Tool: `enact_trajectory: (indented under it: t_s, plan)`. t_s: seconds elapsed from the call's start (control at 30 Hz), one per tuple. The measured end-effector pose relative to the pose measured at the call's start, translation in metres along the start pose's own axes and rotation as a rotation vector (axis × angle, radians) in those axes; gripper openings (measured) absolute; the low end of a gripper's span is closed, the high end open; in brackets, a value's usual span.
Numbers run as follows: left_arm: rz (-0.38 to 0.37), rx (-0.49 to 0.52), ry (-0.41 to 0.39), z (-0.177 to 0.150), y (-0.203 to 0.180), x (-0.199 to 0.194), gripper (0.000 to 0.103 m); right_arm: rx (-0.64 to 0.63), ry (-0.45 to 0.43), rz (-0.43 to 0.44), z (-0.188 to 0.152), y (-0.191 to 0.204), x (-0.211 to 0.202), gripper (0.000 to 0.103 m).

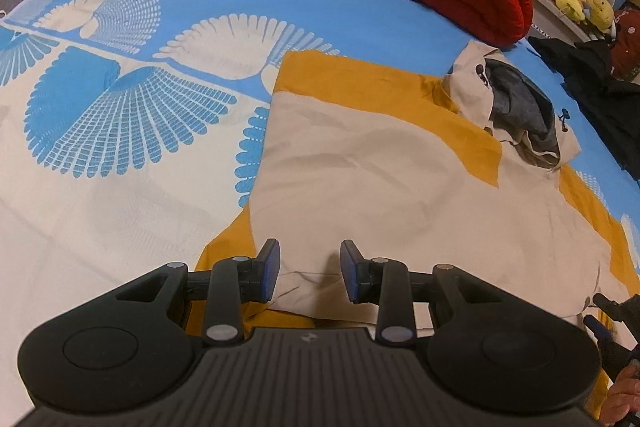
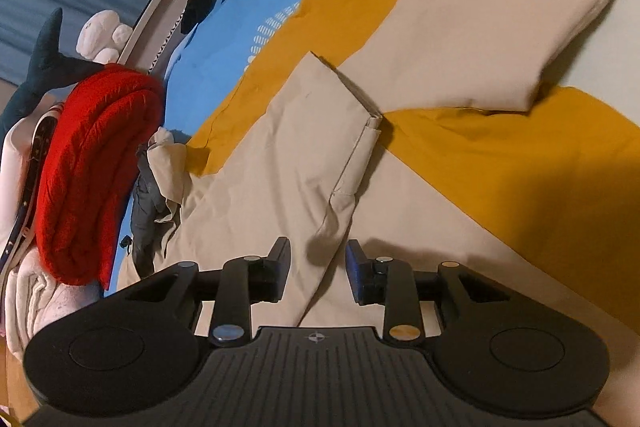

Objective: Fold large clothes

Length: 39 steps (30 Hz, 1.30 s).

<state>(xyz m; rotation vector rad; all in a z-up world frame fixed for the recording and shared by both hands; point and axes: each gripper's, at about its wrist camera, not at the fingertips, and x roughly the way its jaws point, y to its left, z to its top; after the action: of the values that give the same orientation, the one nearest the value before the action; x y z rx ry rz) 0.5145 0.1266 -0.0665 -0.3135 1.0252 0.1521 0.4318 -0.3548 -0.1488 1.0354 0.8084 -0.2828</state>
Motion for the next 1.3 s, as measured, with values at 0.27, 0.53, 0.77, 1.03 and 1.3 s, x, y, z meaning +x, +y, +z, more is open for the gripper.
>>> enact_trajectory:
  t_s: [0.27, 0.53, 0.77, 1.03, 1.3]
  plan:
    - [-0.004, -0.001, 0.009, -0.001, -0.001, 0.008, 0.038, -0.163, -0.098, 0.088, 0.008, 0.021, -0.017, 0.0]
    - [0.004, 0.002, 0.024, -0.005, 0.0, 0.016, 0.04, -0.116, -0.065, 0.024, 0.015, 0.016, -0.018, 0.011]
    - [0.001, 0.0, 0.028, -0.004, -0.001, 0.016, 0.042, -0.068, 0.024, -0.031, 0.013, -0.003, 0.014, 0.033]
    - [0.005, 0.006, 0.028, -0.004, 0.0, 0.018, 0.042, -0.158, -0.109, 0.071, 0.01, 0.03, -0.021, 0.001]
    - [0.102, 0.105, 0.088, -0.016, 0.0, 0.034, 0.042, -0.2, -0.146, -0.255, 0.011, 0.028, -0.024, 0.013]
